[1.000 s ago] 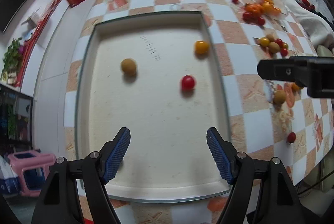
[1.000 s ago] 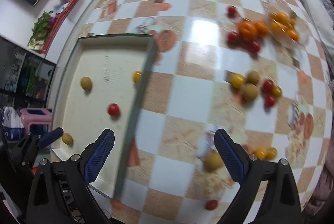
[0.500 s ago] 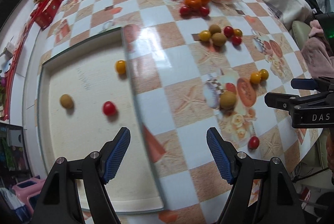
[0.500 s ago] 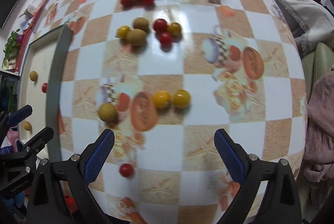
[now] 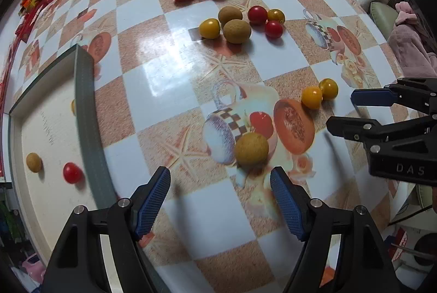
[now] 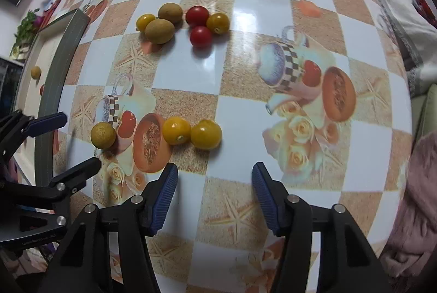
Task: Organize fruits
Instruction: 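Grasp a brown round fruit with the left gripper while the right grasps a yellow cherry tomato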
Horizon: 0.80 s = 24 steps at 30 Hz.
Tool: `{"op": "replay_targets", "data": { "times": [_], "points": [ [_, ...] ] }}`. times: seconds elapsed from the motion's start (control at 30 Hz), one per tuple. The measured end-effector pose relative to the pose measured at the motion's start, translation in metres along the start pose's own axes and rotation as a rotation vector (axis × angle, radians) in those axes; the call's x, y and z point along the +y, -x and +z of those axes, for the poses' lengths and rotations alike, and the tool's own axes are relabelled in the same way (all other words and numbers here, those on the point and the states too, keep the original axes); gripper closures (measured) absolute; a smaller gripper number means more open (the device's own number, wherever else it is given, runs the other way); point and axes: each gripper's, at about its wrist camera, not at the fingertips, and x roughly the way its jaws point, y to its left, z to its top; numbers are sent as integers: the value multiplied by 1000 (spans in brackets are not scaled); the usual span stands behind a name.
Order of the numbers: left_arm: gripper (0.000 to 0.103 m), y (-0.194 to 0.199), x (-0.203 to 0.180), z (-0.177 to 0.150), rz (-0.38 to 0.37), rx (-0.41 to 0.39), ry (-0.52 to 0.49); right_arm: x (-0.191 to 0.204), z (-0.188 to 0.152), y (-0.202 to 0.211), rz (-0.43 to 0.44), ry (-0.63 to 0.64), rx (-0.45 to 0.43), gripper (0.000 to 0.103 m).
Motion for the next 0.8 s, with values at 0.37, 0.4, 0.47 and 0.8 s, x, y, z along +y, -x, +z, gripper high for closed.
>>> {"op": "replay_targets", "data": {
  "times": [0.37,0.4,0.47,0.8],
  "points": [
    [27,-14,-9,23,16,1,16,15,23,1,55,140,-34,64],
    [27,-14,-11,26,14,0,14,19,24,0,56,153,-33,67],
    [30,-14,-14,31,14,-1,11,25,23,-3,53,169,-32,67],
    [76,-9,-23,44,0,-6,4,5,23,-1,122,38,-30,80]
  ]
}}
